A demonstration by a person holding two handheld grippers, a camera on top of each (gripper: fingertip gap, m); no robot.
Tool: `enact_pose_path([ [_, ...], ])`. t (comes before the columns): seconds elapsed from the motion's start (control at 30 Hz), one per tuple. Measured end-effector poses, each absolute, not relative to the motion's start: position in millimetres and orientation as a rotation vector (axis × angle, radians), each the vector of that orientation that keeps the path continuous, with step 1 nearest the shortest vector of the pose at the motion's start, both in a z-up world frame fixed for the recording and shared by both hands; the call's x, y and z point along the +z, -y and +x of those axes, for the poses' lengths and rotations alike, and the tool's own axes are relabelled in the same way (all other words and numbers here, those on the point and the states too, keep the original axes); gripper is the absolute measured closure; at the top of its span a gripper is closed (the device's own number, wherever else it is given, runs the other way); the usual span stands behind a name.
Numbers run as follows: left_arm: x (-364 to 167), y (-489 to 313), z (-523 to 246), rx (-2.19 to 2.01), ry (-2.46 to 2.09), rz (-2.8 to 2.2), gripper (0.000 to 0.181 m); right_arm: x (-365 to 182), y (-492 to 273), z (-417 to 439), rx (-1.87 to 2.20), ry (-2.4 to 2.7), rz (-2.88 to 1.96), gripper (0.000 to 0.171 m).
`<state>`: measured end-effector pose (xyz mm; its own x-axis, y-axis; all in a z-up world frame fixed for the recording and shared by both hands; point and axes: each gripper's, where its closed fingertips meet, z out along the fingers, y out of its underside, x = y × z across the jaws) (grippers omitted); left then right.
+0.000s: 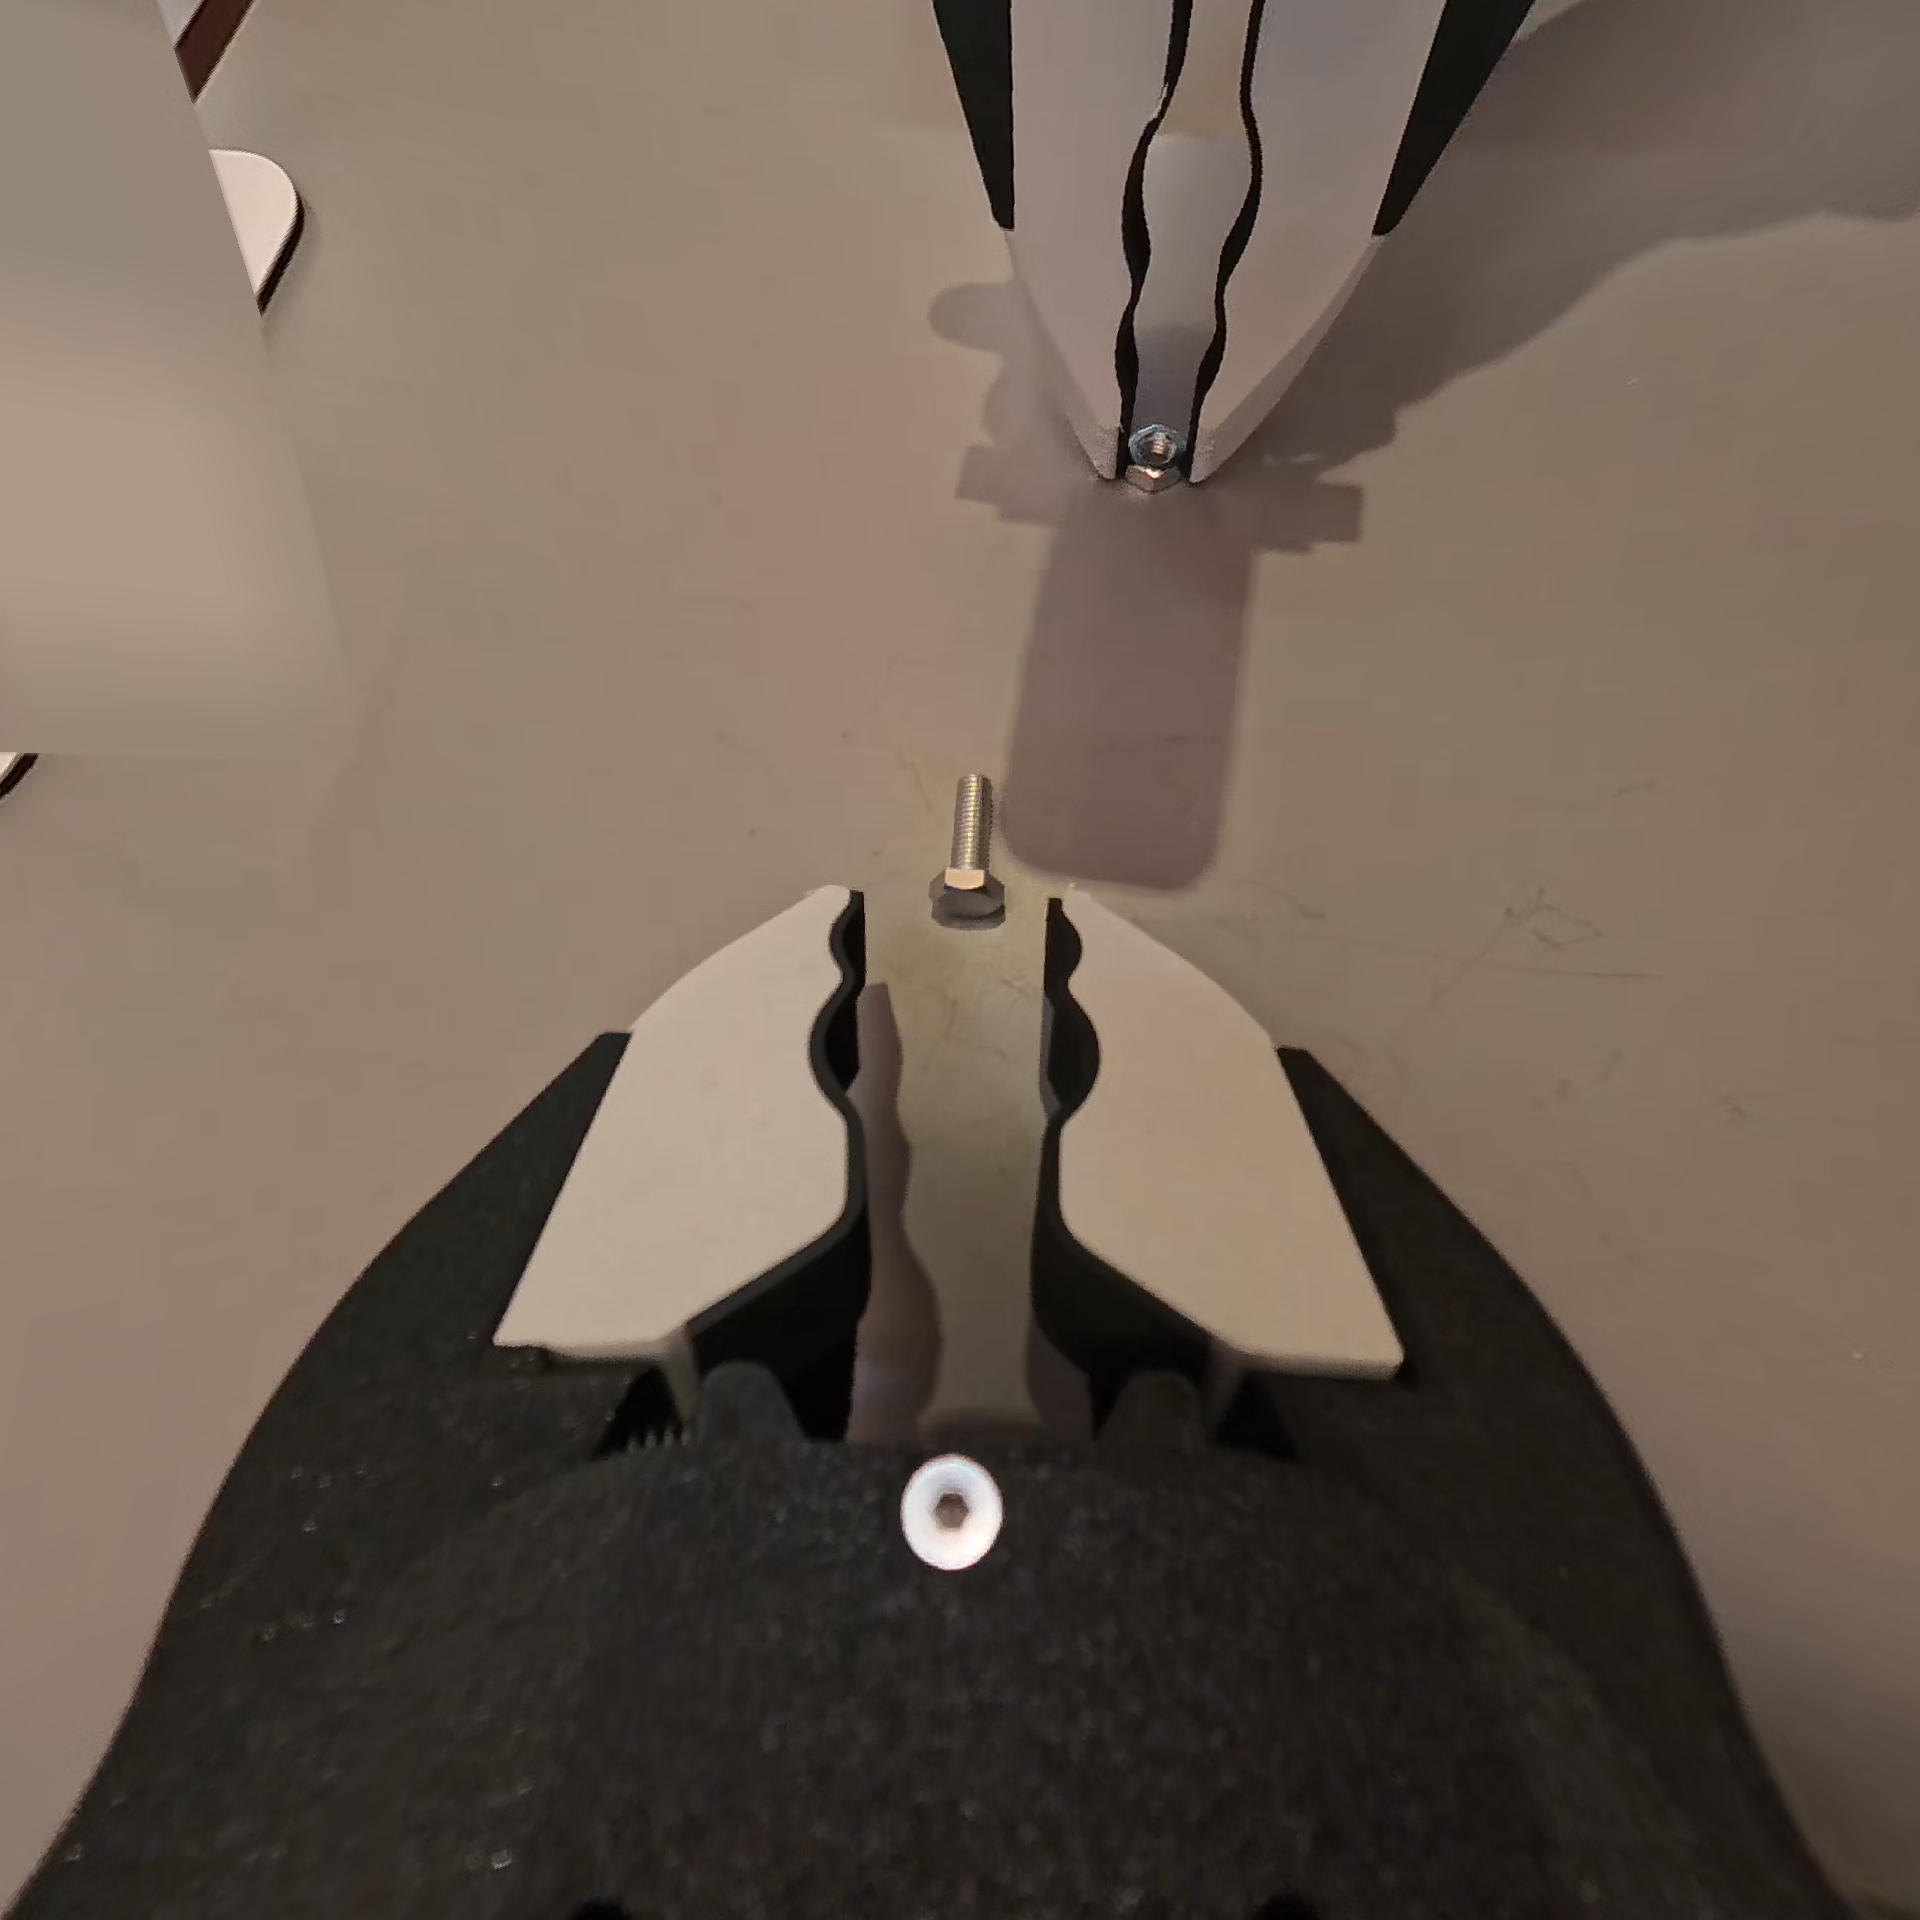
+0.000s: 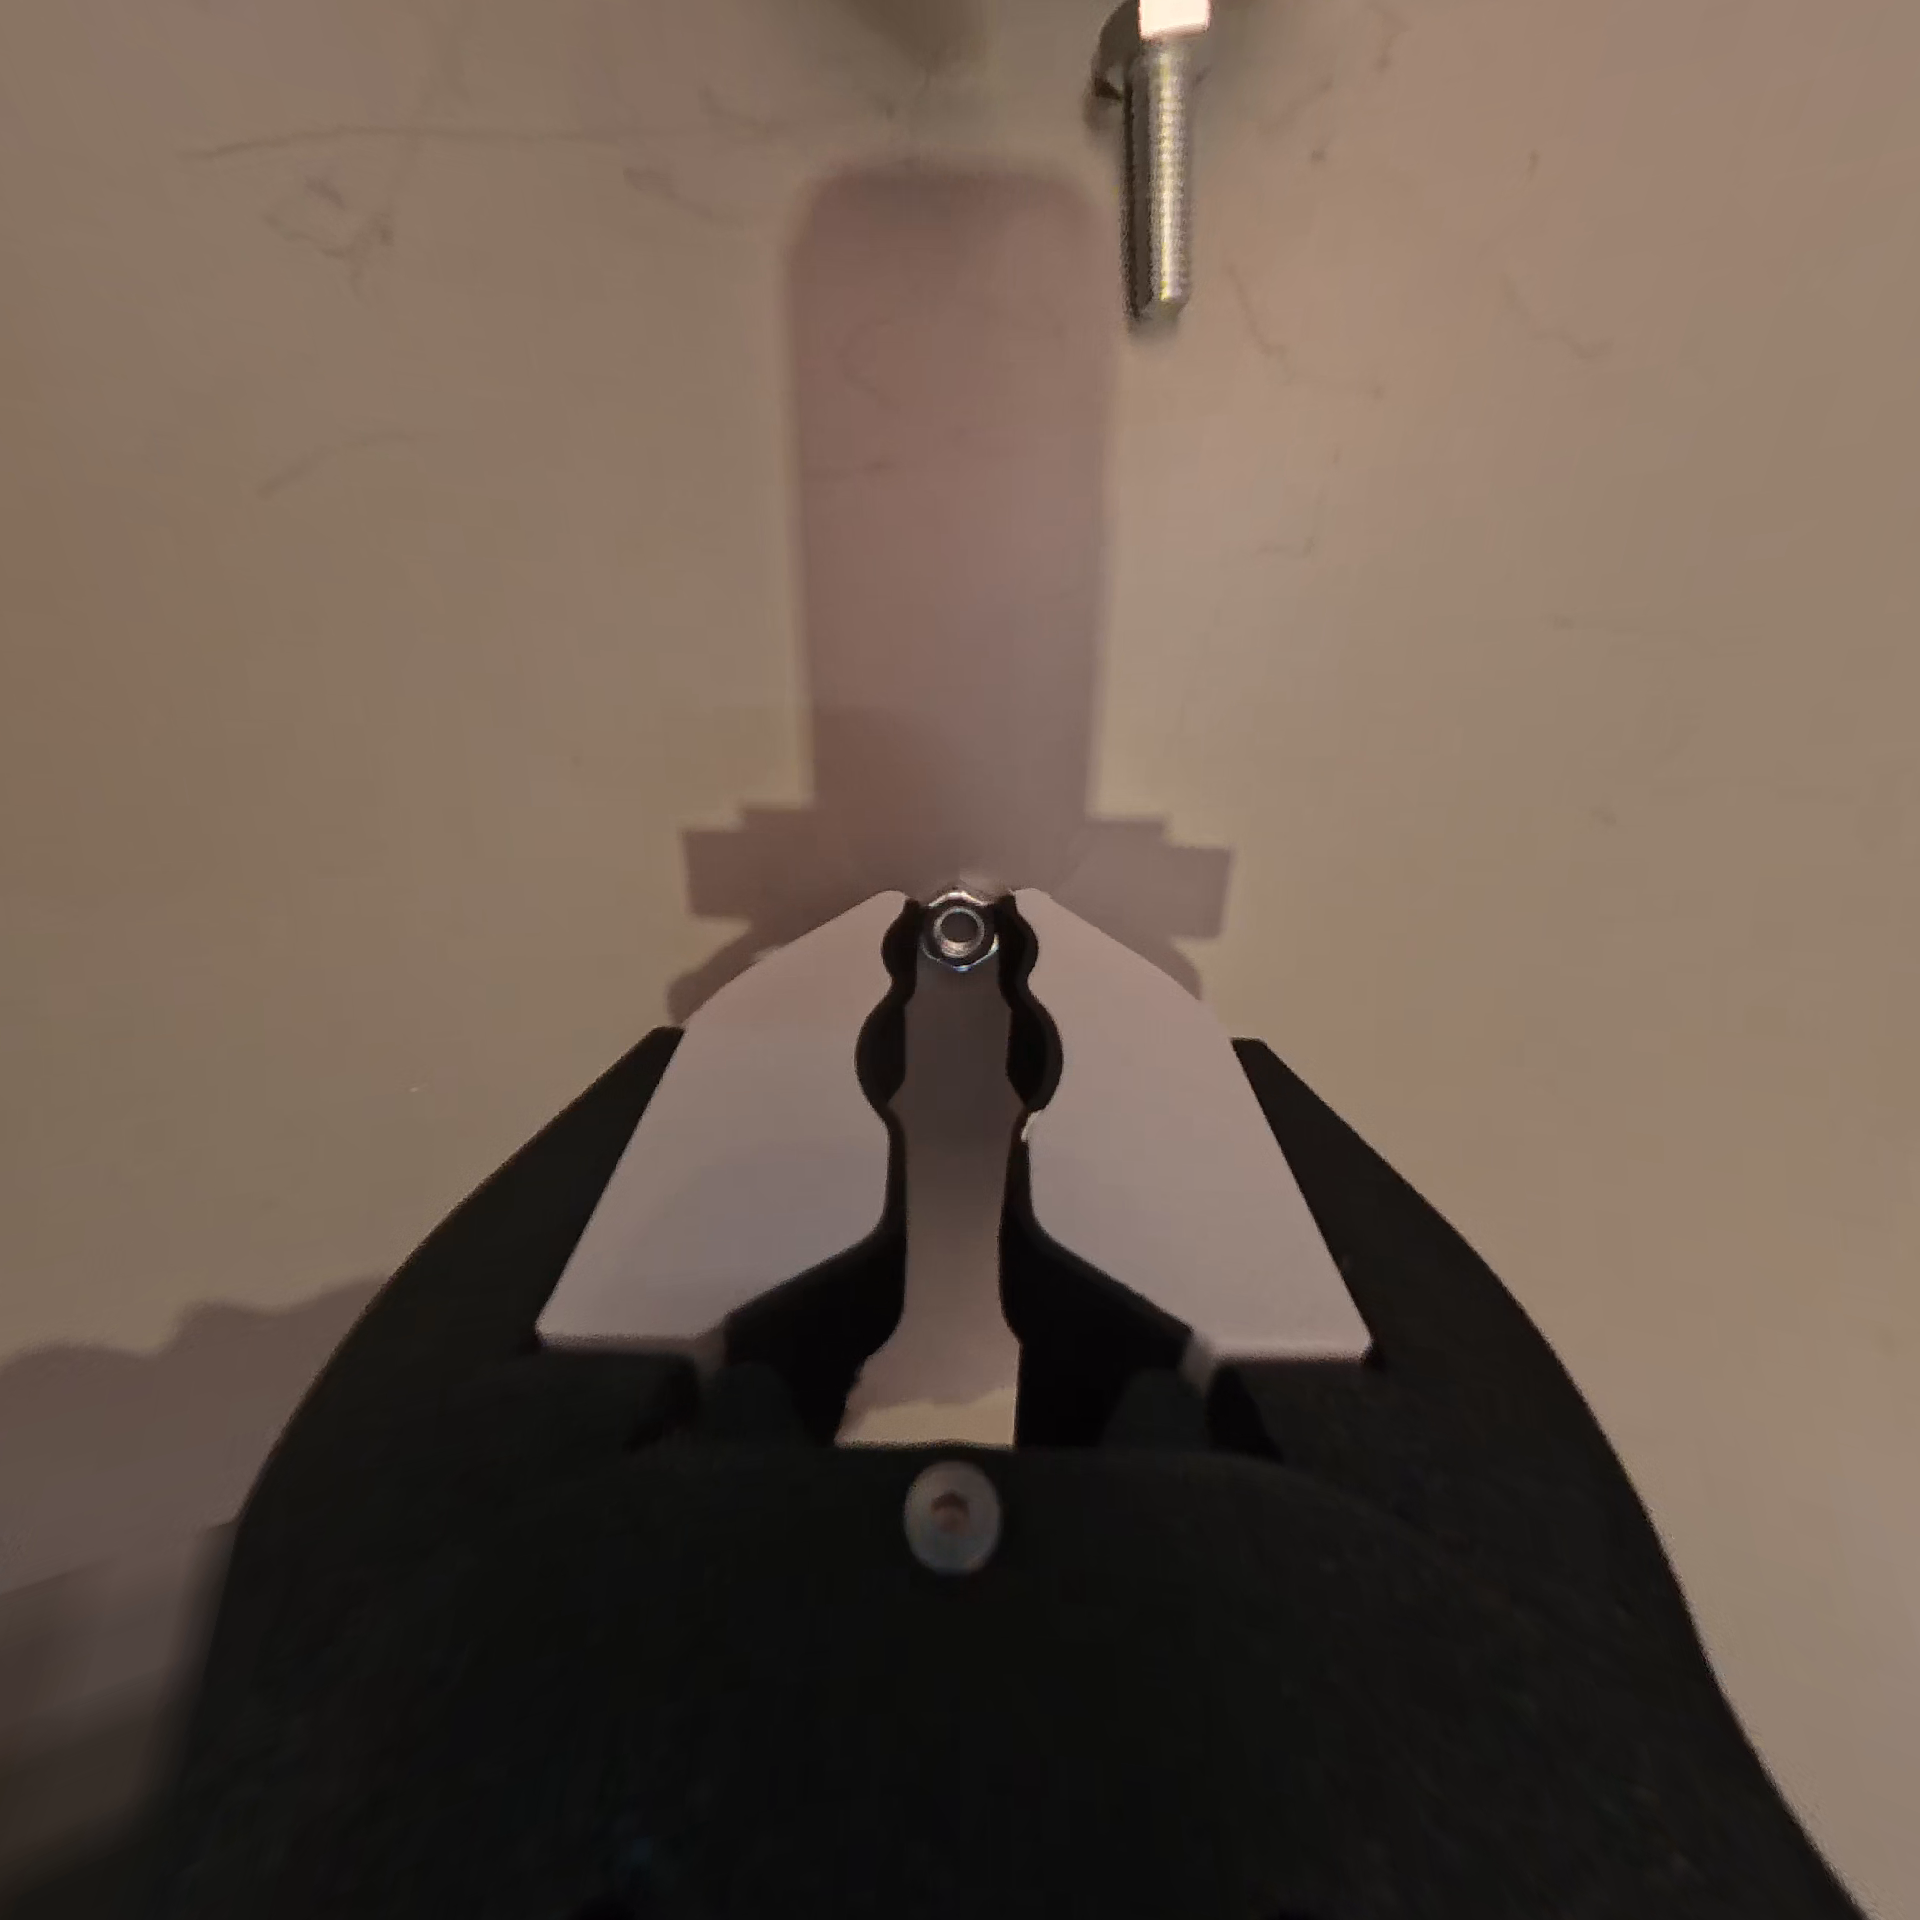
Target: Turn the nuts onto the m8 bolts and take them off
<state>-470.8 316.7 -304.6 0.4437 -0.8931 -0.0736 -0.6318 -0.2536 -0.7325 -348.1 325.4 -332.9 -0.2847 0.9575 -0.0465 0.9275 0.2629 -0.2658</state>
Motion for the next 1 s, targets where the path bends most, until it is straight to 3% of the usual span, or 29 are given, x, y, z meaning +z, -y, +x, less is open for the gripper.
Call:
enact_pose_path([
  [0.6, -315.0, -320.2, -468.1, -0.496, -1.276, -2.005, 0.149, -309.2, -316.0, -323.0, 0.483, 2.202, -1.811, 0.157],
  [1.0, -325.2, -318.9, -459.7, -0.515, -1.327, -2.026, 0.160, -303.8, -313.3, -319.2, 0.528, 2.167, -1.811, 0.157],
])
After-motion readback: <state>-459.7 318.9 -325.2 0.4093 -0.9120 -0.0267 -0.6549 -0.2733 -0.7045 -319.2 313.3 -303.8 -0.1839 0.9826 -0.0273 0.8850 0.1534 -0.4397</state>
